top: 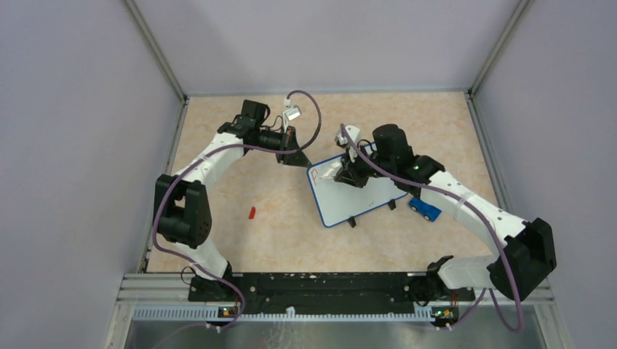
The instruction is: Write a sentence on the whiteboard
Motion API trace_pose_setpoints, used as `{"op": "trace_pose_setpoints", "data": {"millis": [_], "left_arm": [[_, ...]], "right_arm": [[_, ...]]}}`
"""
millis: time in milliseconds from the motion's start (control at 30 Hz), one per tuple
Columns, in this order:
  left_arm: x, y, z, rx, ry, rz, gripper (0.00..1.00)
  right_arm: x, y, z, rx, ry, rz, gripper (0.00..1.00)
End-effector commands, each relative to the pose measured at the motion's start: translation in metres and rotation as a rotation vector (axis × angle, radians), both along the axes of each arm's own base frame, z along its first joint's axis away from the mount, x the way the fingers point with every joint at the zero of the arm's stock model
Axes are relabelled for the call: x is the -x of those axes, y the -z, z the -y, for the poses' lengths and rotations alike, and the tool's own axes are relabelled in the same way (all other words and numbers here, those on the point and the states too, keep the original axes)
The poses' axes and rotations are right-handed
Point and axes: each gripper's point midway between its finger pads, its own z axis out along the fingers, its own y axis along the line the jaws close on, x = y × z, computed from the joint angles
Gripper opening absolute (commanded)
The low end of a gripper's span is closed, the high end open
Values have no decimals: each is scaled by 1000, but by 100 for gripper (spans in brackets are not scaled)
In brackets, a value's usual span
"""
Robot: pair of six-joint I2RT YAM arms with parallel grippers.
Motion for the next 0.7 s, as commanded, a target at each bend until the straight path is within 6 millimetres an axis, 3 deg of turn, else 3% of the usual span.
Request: {"op": "trace_pose_setpoints", "data": {"millis": [0, 667], "left_arm": [[11, -13, 2, 28, 27, 32, 0], [11, -14, 3, 31, 31, 33, 0]], "right_arm": [[-12, -9, -7, 0, 29, 37, 0], [-22, -14, -15, -8, 45, 51, 0]]}}
